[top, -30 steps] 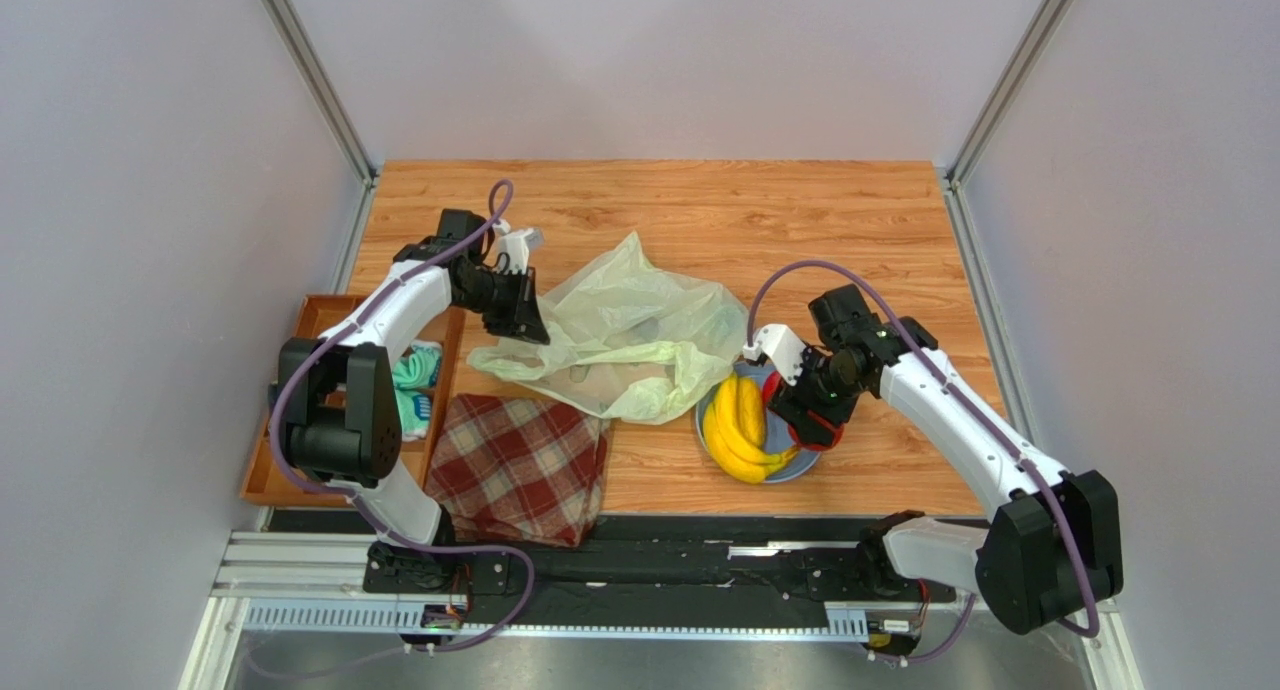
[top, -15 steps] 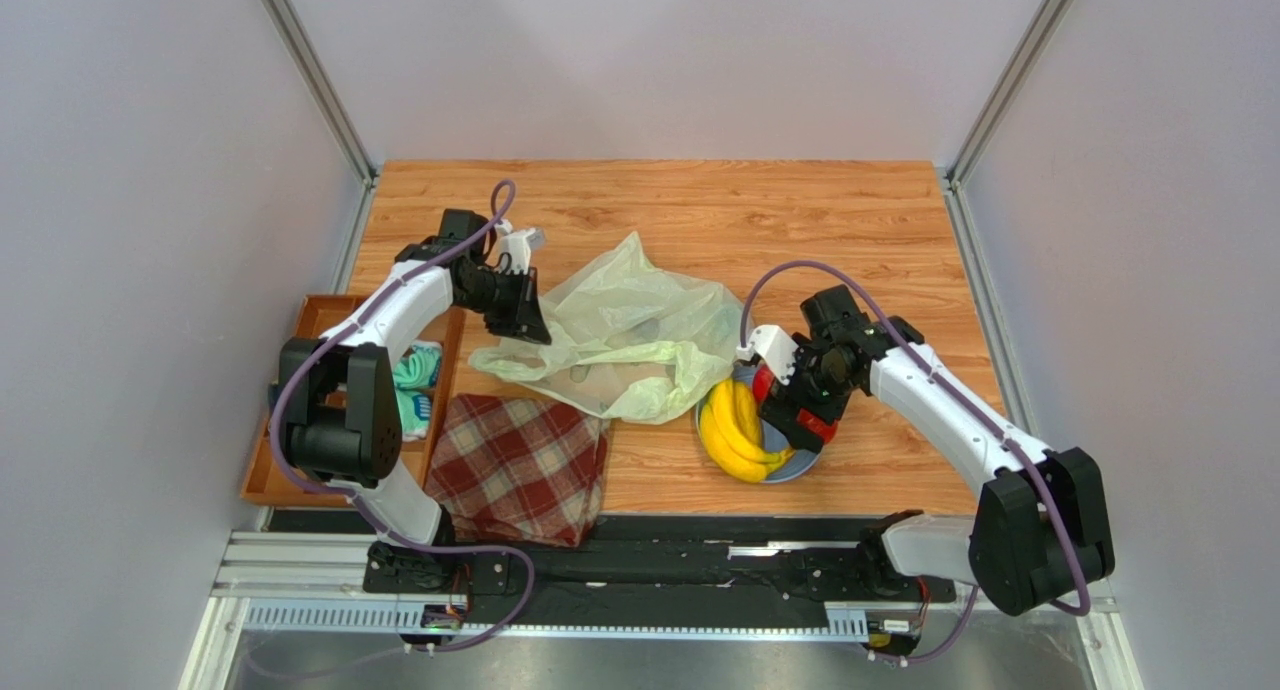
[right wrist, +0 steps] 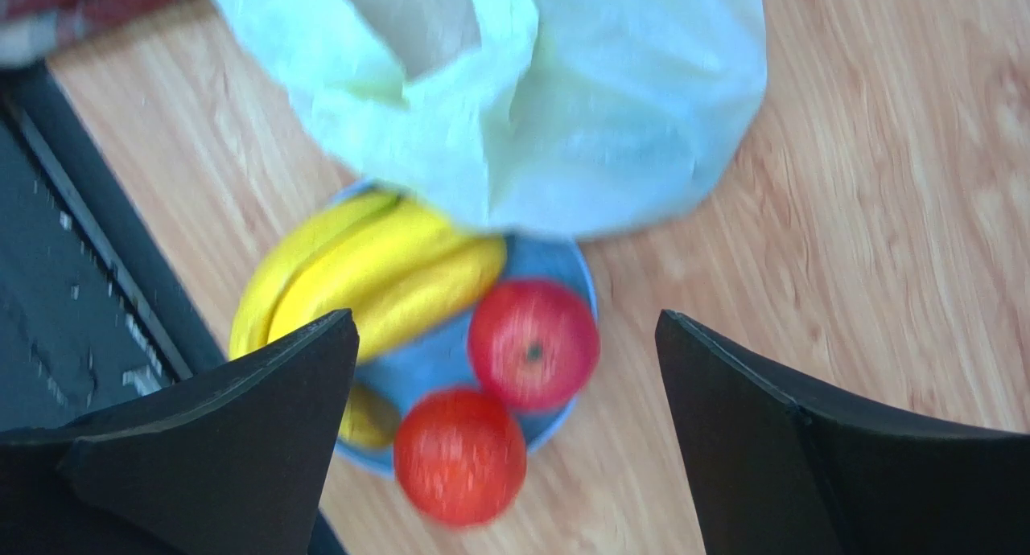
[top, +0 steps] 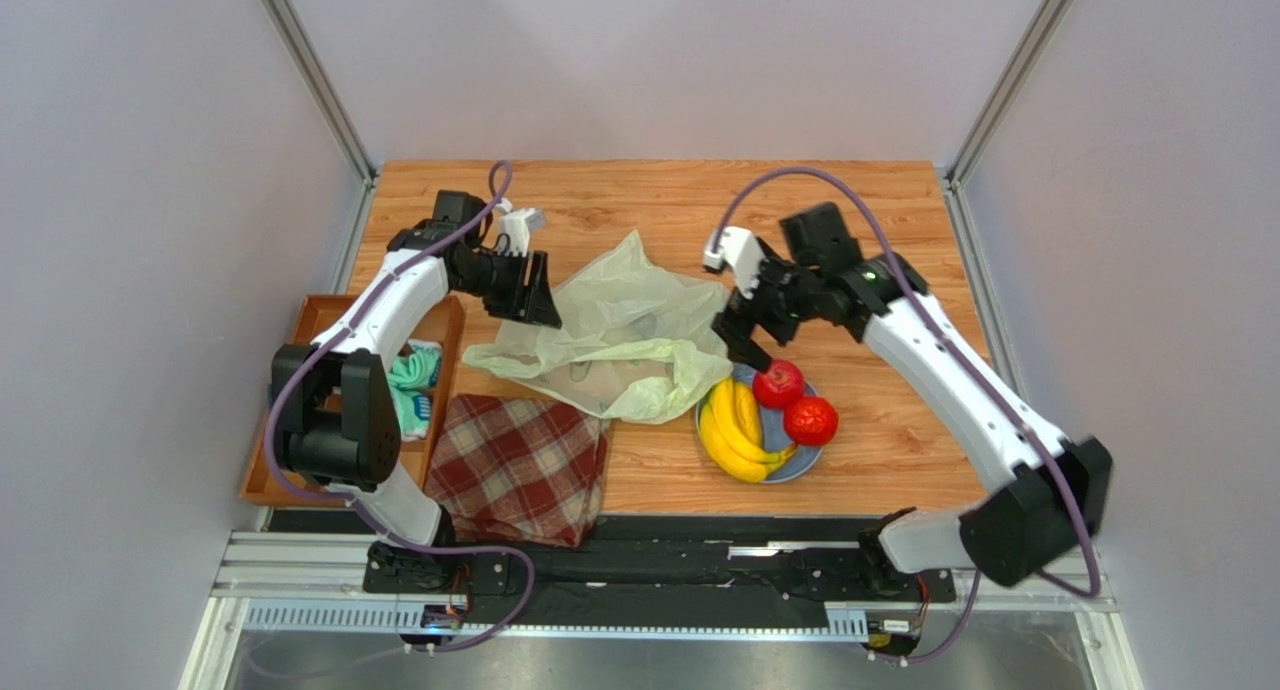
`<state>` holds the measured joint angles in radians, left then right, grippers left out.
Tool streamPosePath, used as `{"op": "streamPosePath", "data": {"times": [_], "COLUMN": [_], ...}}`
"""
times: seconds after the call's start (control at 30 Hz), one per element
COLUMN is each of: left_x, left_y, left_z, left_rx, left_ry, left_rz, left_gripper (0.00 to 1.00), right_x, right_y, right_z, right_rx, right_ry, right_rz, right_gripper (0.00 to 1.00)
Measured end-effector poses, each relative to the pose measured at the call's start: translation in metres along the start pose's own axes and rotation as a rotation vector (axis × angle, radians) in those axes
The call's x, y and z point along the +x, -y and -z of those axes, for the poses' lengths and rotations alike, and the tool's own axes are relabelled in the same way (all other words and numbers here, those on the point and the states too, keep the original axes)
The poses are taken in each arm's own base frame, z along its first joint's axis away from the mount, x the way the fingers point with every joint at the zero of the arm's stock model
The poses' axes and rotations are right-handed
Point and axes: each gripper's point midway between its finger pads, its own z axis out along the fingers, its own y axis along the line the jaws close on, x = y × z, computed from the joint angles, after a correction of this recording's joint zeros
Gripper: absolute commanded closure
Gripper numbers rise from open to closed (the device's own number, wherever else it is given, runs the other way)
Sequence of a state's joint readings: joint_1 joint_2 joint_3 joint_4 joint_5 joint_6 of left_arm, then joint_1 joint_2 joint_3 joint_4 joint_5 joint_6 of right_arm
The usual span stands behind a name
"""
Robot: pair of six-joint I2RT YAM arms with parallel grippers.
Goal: Take the fake fruits out of the plastic bag
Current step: Place the fake fruit on the plate, then adjust the plastic bag at the center of the board.
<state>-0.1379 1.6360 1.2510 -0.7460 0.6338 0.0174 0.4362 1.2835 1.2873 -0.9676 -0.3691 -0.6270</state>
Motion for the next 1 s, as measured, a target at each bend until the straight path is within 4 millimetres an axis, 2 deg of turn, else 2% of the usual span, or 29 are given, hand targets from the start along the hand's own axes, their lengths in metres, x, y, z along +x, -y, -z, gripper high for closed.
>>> {"op": "streamPosePath", "data": {"times": [0.03, 0.1, 0.17, 0.2, 0.27, 0.37, 0.47, 0.57, 0.63, 0.7, 0.73, 0.77, 0.8, 0.83, 0.87, 1.0], "left_x": [-0.006, -0.018, -0.023, -0.023, -0.022, -0.017, -0.021, -0.022, -0.016, -0.014, -0.014, -0.016, -0.019, -0.022, -0.025, -0.036], "left_y": [0.001, 0.003, 0.003, 0.002, -0.002, -0.011, -0.028, -0.045, -0.053, -0.056, -0.057, -0.057, -0.057, -0.056, -0.055, -0.048], "left_z": [0.003, 0.009, 0.013, 0.015, 0.015, 0.014, 0.002, -0.017, -0.027, -0.032, -0.033, -0.034, -0.034, -0.034, -0.033, -0.029], "left_rx": [-0.001, -0.008, -0.02, -0.029, -0.051, -0.084, -0.119, -0.129, -0.124, -0.119, -0.119, -0.115, -0.11, -0.106, -0.098, -0.071], "left_ry": [0.011, 0.035, 0.047, 0.047, 0.04, 0.012, -0.036, -0.085, -0.122, -0.148, -0.154, -0.159, -0.158, -0.154, -0.15, -0.135], "left_rz": [-0.019, -0.06, -0.091, -0.102, -0.121, -0.121, -0.103, -0.077, -0.053, -0.039, -0.039, -0.042, -0.049, -0.052, -0.063, -0.086], "left_gripper": [0.19, 0.16, 0.12, 0.06, 0.05, 0.04, 0.04, 0.05, 0.14, 0.3, 0.6, 0.84, 1.0, 1.0, 1.0, 1.0], "right_x": [-0.011, -0.026, -0.029, -0.03, -0.036, -0.044, -0.038, -0.03, -0.02, -0.012, -0.005, 0.001, 0.007, 0.014, 0.02, 0.026], "right_y": [0.003, 0.007, 0.01, 0.008, 0.01, 0.016, 0.012, 0.006, 0.005, 0.005, 0.006, 0.006, 0.006, 0.006, 0.006, 0.008], "right_z": [-0.013, -0.047, -0.076, -0.09, -0.115, -0.149, -0.165, -0.17, -0.166, -0.162, -0.16, -0.158, -0.157, -0.155, -0.153, -0.151], "right_rx": [-0.01, -0.027, -0.04, -0.056, -0.065, -0.046, -0.047, -0.051, -0.041, -0.023, -0.012, -0.004, 0.0, 0.001, 0.003, 0.009], "right_ry": [0.005, -0.007, -0.034, -0.061, -0.092, -0.145, -0.222, -0.282, -0.332, -0.376, -0.404, -0.431, -0.453, -0.48, -0.504, -0.543], "right_rz": [0.001, -0.011, -0.032, -0.042, -0.051, -0.039, -0.025, -0.016, -0.01, -0.002, 0.001, 0.003, 0.005, 0.013, 0.014, 0.02], "right_gripper": [0.0, 0.0, 0.0, 0.0, 0.0, 0.07, 0.07, 0.08, 0.12, 0.21, 0.26, 0.5, 0.71, 0.95, 1.0, 1.0]}}
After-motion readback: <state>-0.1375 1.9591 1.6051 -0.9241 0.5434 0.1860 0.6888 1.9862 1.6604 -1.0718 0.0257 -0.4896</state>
